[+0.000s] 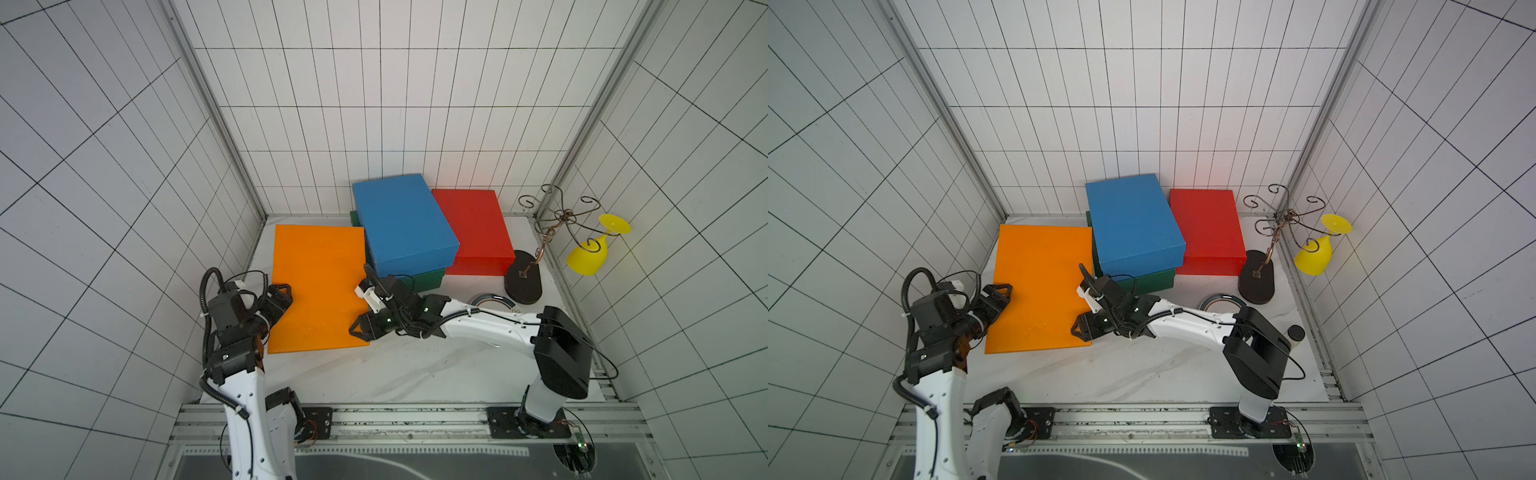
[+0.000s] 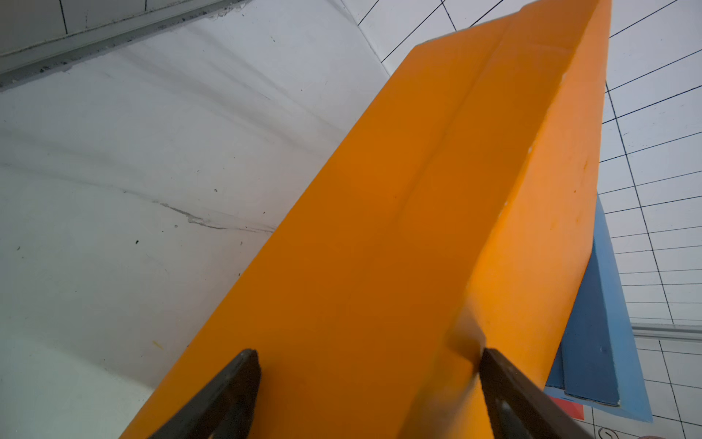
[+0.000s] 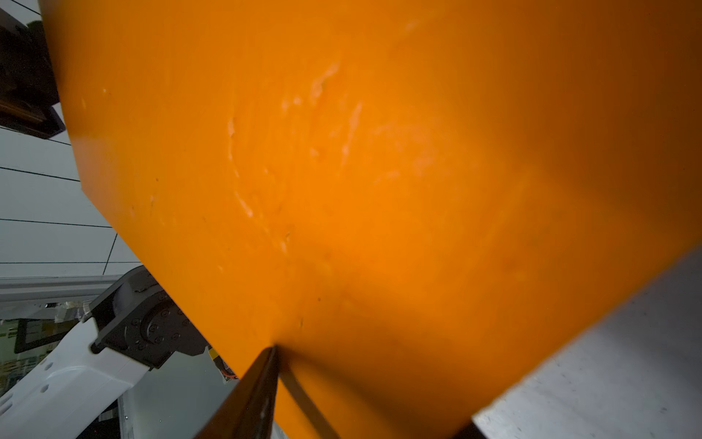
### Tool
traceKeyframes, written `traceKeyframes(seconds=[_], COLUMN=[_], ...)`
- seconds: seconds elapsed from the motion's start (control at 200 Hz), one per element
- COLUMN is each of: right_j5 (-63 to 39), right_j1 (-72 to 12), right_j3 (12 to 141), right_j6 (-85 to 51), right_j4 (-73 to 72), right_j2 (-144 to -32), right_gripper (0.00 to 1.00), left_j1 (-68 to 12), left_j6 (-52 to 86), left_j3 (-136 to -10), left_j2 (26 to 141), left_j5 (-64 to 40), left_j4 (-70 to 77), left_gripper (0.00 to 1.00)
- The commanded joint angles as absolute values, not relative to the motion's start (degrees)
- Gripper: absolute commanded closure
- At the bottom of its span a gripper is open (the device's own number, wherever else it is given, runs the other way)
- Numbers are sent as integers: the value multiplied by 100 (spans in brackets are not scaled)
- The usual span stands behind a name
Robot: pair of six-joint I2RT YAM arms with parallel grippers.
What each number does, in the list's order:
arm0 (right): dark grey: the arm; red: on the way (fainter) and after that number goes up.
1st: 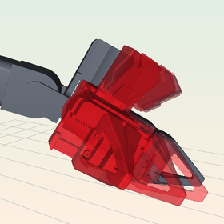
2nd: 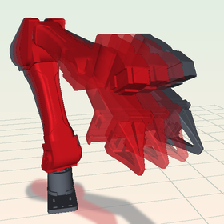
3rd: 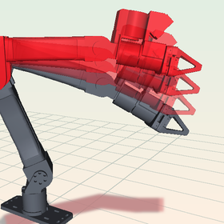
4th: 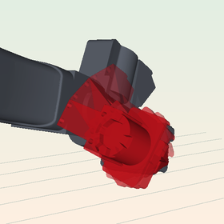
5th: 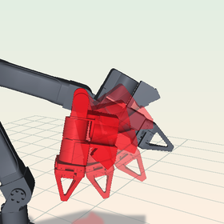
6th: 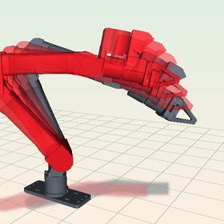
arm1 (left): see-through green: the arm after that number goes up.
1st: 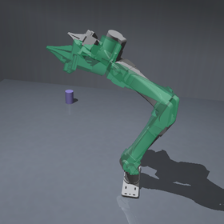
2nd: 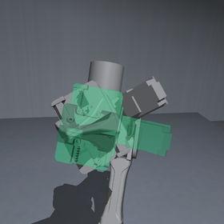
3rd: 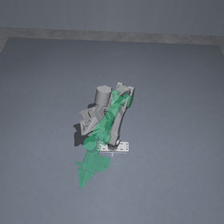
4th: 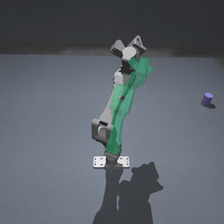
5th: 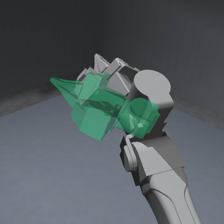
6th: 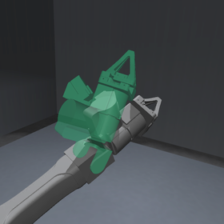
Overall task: Stack the shoeboxes
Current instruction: Pick up the shoebox from the center of the board.
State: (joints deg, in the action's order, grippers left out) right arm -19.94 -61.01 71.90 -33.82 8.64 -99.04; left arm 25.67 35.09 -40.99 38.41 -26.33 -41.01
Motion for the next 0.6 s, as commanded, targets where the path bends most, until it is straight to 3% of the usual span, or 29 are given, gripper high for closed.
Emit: traceKeyframes(seconds=[0.0,0.595], right_j5=[-2165,-2192], right_j1=[-6346,-6075], right_j3=[8599,10422], right_j6=[-2933,-2481], right_j4=[43,1112], right_j2=[-9894,-10286], right_gripper=[56,60], left_j1=[2421,2435], left_j6=[3966,5056], left_j3=[-4206,-5263], left_j2=[3806,4139], left_j5=[-3416,-3545], left_j4=[-4663,-3635], left_gripper=[10,10])
